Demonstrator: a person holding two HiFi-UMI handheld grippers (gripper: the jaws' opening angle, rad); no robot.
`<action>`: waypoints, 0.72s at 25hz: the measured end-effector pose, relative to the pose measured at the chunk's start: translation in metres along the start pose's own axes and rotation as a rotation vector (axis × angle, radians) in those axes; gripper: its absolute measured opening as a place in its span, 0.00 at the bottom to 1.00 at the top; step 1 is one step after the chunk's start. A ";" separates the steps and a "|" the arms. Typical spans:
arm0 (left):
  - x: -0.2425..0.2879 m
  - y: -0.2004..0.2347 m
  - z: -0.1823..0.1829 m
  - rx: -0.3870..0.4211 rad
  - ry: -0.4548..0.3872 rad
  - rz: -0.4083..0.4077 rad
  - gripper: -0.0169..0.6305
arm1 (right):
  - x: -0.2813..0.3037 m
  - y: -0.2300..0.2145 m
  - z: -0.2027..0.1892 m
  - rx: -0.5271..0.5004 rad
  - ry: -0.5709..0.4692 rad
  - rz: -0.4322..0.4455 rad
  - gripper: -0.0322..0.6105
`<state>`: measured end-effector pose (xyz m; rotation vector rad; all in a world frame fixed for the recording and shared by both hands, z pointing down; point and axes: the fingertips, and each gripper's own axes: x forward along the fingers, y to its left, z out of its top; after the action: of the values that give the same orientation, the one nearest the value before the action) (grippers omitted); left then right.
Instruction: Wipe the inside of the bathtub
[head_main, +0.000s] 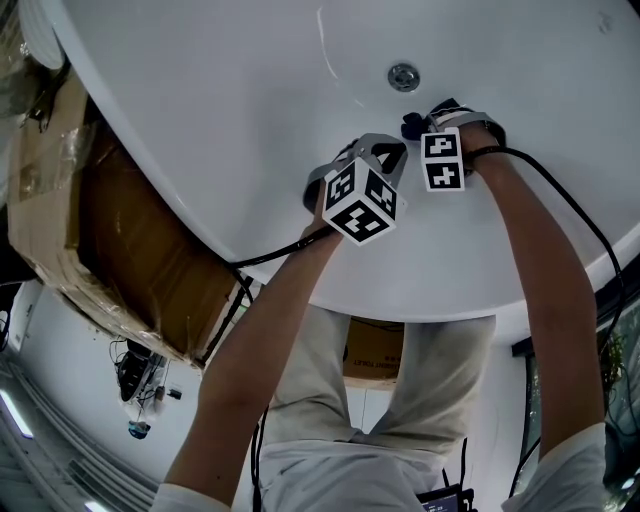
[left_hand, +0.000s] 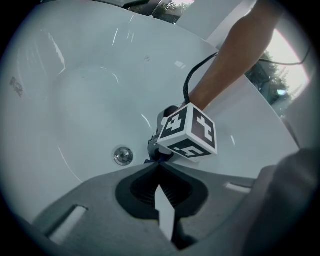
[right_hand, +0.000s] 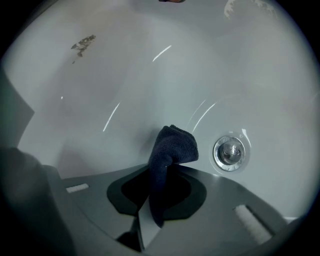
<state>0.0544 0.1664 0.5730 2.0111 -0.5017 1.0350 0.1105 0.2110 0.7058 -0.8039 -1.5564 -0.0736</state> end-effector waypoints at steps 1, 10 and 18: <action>0.000 -0.001 0.000 0.000 0.001 0.000 0.02 | -0.002 0.002 0.002 0.001 -0.005 0.008 0.13; -0.007 -0.007 0.001 0.014 0.015 0.007 0.02 | -0.022 0.029 0.015 -0.027 -0.060 0.039 0.13; -0.006 -0.014 0.011 0.046 0.012 0.001 0.02 | -0.036 0.044 0.022 0.012 -0.108 0.045 0.13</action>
<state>0.0651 0.1665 0.5572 2.0441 -0.4762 1.0670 0.1118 0.2388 0.6514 -0.8453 -1.6376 0.0121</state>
